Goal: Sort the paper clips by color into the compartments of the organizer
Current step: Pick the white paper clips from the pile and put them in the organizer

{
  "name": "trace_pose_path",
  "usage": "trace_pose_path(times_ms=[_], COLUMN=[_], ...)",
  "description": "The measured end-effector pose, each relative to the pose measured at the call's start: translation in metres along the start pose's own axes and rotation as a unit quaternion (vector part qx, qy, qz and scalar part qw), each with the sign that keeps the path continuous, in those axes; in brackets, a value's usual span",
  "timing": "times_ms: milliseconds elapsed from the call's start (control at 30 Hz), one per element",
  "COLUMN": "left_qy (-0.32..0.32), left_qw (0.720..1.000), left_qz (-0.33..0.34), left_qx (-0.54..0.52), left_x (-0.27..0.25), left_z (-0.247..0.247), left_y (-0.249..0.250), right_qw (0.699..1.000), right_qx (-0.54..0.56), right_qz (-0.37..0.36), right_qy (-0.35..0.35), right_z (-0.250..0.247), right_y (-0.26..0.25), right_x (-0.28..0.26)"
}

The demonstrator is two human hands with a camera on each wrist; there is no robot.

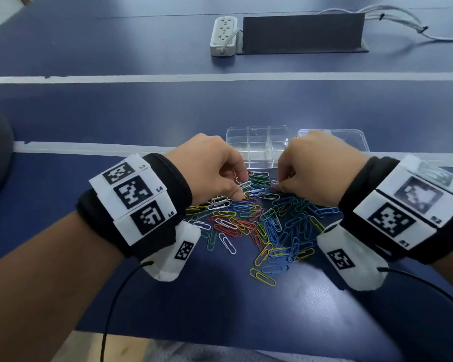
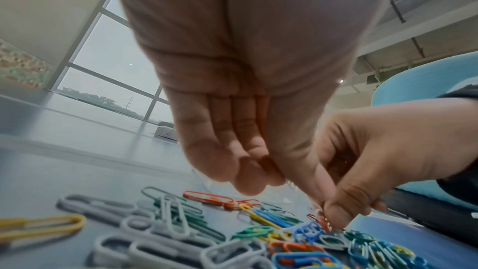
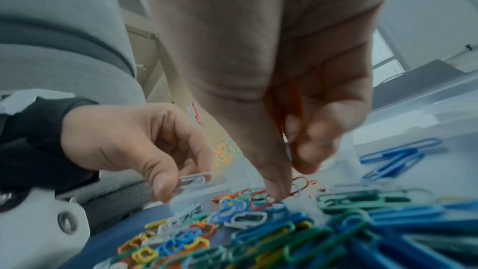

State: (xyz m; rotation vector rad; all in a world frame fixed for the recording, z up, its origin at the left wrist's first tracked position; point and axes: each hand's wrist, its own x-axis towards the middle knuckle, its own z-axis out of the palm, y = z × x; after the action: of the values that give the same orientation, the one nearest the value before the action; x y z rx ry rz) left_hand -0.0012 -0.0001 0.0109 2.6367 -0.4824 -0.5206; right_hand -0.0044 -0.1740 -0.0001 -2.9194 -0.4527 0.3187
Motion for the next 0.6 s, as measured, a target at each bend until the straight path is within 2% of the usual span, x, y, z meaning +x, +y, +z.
trace_pose_path(times_ms=[333,500,600], left_qy=[0.030,0.015,0.007], left_qw=[0.999,0.999,0.999], left_qz=[0.035,0.043,0.047], left_qx=[0.021,0.015,0.021], left_x=[0.005,0.008,0.007], left_z=[0.014,0.015,0.014], left_y=[0.006,0.011,0.013], right_qw=[0.988,0.978,0.971], right_qx=[0.147,0.202,0.234], right_qz=[0.001,-0.009,0.016], right_qy=[-0.039,-0.053,-0.054], right_z=[-0.012,-0.009,-0.009], right_y=[0.009,0.015,0.021], right_x=[-0.014,-0.016,-0.017])
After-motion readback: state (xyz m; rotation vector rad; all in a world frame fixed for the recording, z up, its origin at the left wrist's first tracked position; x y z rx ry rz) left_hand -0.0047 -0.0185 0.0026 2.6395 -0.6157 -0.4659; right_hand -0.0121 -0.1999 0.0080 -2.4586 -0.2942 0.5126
